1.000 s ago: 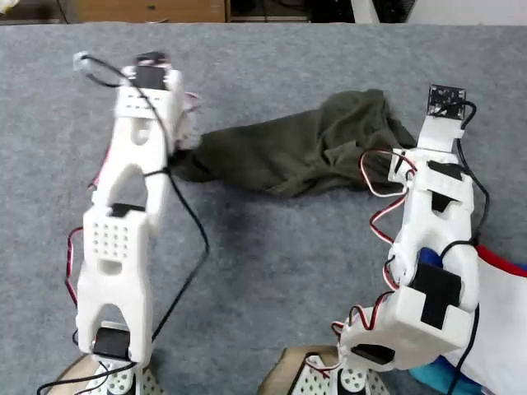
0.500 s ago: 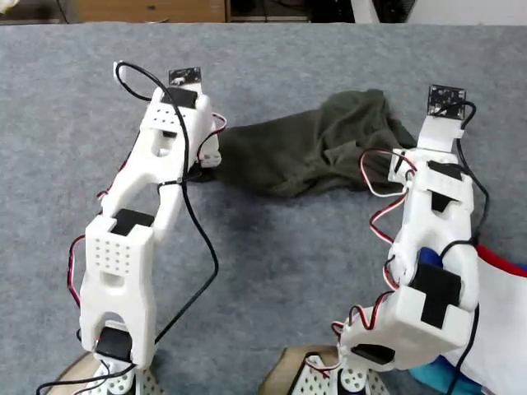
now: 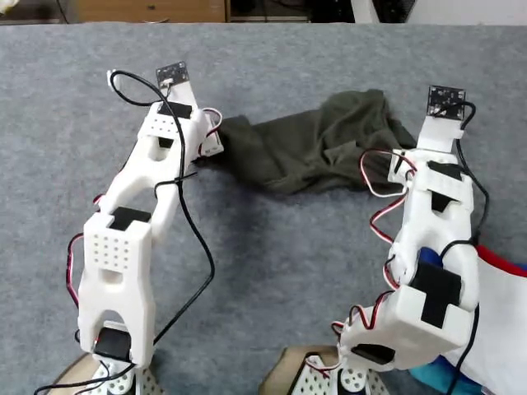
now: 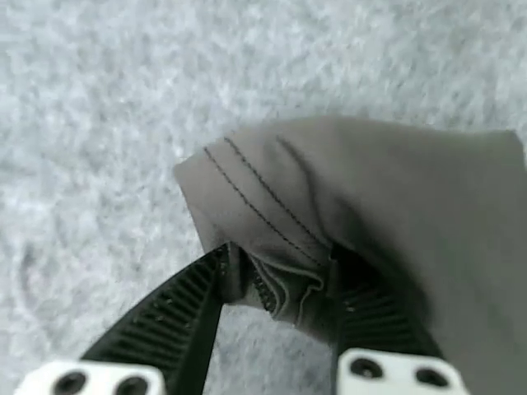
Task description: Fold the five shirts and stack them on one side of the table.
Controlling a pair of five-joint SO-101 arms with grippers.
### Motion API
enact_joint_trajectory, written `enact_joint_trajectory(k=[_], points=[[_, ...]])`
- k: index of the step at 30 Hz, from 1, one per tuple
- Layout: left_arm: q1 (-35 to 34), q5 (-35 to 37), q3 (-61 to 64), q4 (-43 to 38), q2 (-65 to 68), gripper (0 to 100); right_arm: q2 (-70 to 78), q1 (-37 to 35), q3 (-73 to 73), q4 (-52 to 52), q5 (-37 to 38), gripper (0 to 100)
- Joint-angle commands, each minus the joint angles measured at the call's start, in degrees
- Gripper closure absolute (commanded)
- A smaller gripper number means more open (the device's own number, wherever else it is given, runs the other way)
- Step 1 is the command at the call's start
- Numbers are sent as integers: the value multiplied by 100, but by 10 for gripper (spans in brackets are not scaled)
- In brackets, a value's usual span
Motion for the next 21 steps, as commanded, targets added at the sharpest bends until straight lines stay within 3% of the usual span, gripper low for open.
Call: enact_joint_trajectory(k=[1, 5, 10, 17, 21], points=[[-79, 70, -484, 0, 119, 828, -31, 22, -286, -132, 9, 994], [-123, 44, -993, 202, 444, 992, -31, 22, -286, -132, 9, 994], [-527, 79, -1952, 914, 576, 980, -31, 22, -286, -132, 9, 994], [-1354, 44, -4598, 2664, 620, 982, -22, 22, -286, -132, 9, 994], [-1758, 44, -5785, 3279, 629, 982, -22, 22, -286, -132, 9, 994]])
